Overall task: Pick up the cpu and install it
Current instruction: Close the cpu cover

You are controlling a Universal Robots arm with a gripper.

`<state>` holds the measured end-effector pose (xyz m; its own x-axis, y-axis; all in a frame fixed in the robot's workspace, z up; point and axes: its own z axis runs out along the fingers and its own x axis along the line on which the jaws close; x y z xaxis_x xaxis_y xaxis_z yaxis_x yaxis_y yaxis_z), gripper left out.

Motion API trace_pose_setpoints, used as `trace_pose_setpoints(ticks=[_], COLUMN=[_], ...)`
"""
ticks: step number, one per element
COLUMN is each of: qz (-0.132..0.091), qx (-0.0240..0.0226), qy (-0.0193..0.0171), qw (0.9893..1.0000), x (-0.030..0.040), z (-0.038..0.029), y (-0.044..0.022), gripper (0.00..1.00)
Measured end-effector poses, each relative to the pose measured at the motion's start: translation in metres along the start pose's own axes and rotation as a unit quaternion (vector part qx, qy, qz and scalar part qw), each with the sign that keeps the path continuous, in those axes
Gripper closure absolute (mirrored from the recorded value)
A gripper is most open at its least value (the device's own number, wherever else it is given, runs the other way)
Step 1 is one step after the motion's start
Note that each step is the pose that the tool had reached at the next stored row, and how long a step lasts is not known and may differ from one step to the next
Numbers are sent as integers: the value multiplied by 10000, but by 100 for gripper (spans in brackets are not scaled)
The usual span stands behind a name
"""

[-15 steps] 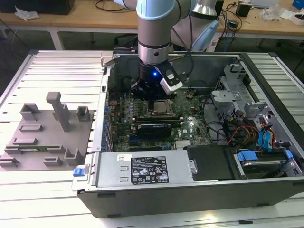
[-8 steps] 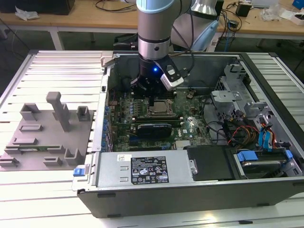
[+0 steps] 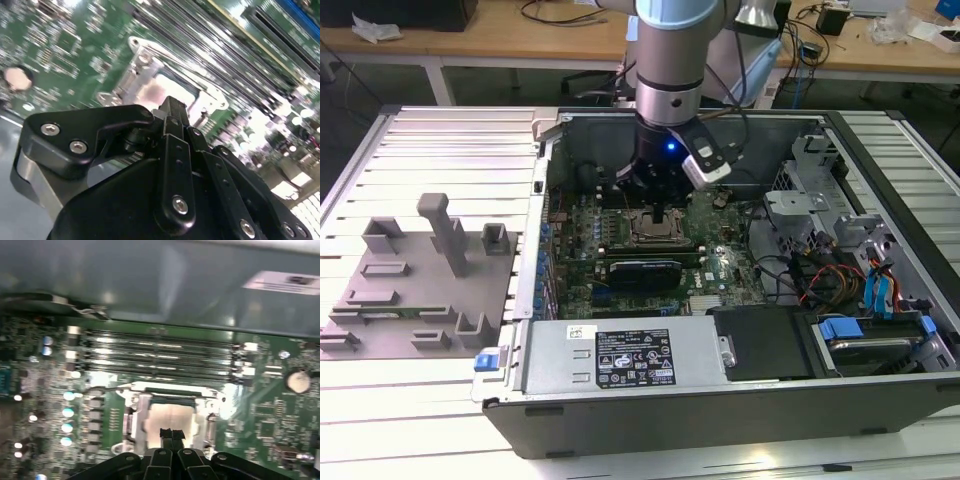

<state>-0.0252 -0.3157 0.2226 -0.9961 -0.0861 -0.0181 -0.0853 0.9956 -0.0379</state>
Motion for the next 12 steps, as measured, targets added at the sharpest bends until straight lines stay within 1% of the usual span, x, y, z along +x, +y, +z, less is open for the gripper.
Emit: trace_pose_setpoints(ticks=[2,3,4,6,8,9,12], qz=[-1,0,0,0,-1,0,0], qx=[0,-1,0,-1,1,0,-2], qy=[1,0,0,0,1,1,-1], qw=[10000,10000,10000,10000,10000,10000,10000], x=[-13,-15,-16,-19,-20,-20,-20], z=[-3,-19,-47,-145,-198,-212,-212], y=[-1,-1,-3,-6,-9,-9,-9], gripper=[89,89,89,89,89,89,89])
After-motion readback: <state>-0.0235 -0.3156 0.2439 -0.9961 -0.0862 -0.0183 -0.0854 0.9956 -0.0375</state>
